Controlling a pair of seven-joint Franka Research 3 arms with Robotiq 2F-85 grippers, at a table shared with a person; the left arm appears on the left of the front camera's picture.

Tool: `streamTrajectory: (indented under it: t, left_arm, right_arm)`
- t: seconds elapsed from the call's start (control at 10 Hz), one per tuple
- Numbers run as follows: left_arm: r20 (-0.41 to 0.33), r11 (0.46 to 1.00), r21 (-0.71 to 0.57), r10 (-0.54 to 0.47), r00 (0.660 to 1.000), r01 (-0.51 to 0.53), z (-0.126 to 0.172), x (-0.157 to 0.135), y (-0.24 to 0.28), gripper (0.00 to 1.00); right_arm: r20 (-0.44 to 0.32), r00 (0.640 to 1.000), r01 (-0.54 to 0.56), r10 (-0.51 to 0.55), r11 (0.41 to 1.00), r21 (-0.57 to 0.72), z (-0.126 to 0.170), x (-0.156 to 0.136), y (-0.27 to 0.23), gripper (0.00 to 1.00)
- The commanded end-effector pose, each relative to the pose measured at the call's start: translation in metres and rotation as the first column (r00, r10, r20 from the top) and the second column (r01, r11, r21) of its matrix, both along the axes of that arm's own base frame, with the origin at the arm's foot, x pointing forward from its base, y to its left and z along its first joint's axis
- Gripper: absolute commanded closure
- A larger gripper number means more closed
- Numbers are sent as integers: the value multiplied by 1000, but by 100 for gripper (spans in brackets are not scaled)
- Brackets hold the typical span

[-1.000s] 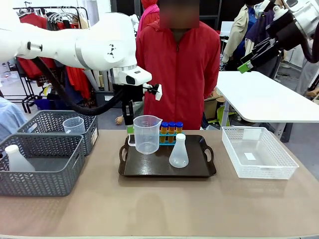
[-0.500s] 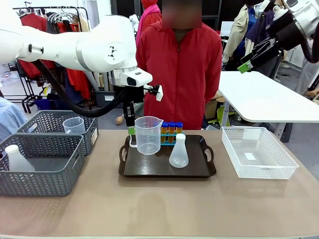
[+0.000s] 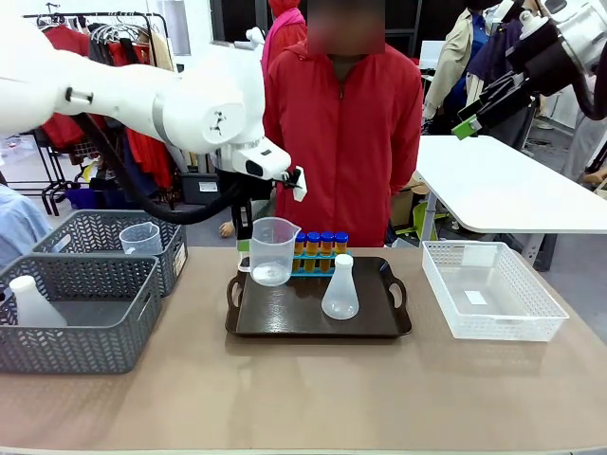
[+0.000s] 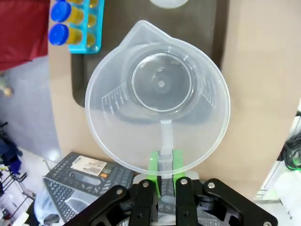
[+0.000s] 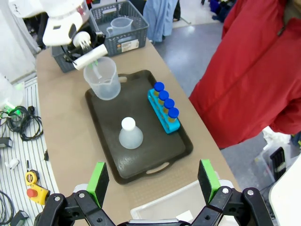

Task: Prepare the laboratory tools.
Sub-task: Pick up one Large Measuring Cup and place it on the Handle tray.

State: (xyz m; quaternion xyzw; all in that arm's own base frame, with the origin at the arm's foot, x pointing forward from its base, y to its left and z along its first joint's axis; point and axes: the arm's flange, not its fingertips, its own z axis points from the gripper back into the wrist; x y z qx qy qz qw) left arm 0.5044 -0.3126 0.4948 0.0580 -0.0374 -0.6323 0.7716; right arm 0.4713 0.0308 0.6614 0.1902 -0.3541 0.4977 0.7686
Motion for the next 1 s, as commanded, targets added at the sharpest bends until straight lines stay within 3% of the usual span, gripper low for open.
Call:
streamTrajectory:
  t: [0.0, 0.6, 0.9]
  left_arm:
    - [12, 1000, 8, 28, 1000, -28, -25, 0, -6, 100]
    - [-77, 998, -56, 7, 997, -11, -71, 5, -21, 100]
    - [-84, 998, -59, 20, 996, -25, -83, 8, -19, 100]
  right_arm:
    - [3, 1000, -7, 7, 1000, 5, 2, -1, 0, 0]
    - [3, 1000, -7, 7, 1000, 5, 2, -1, 0, 0]
    - [3, 1000, -7, 7, 1000, 5, 2, -1, 0, 0]
